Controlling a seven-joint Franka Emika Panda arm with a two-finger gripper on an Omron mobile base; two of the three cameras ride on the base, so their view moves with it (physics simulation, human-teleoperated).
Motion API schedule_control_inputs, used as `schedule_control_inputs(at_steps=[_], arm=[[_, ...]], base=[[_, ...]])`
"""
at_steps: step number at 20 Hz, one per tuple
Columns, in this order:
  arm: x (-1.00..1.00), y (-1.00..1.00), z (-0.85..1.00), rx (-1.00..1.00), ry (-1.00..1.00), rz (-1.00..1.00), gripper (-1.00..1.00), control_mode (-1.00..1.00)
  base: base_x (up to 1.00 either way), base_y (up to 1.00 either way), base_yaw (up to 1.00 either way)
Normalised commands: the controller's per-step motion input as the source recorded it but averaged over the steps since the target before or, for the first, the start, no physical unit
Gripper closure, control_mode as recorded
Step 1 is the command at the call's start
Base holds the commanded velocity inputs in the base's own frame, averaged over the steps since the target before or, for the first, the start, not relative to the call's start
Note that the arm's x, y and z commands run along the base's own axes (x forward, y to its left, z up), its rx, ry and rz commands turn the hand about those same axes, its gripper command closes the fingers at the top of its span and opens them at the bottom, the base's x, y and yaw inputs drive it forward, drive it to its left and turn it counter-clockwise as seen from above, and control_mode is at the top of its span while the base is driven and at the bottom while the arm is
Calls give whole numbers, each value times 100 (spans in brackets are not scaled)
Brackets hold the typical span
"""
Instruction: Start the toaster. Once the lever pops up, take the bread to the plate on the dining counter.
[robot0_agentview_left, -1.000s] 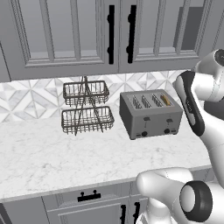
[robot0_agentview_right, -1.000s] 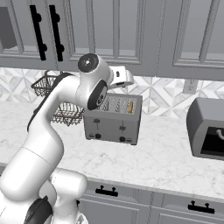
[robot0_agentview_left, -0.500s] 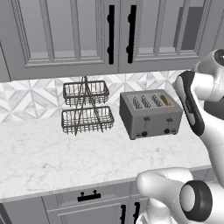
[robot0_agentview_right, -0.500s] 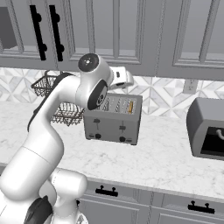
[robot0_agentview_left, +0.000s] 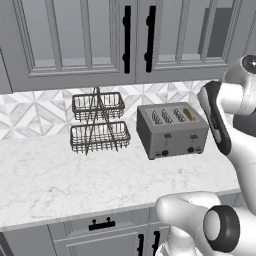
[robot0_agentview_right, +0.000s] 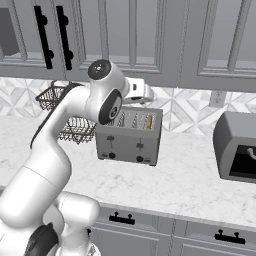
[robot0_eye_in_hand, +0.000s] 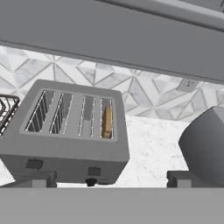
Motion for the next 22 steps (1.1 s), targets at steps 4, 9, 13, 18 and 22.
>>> schedule_control_inputs(at_steps=[4,9,13,18,22], arm=[[-9,0,-3,2,-1,-6,-100,-100],[-1,0,-1,0,0,-2,-100,-100],[0,0,-5,0,0,0,-100,-100],[0,0,-14,0,-1,0,-100,-100],[0,0,-14,1,0,0,-100,-100]], base=[[0,0,0],[0,0,0],[0,0,0],[0,0,0],[0,0,0]])
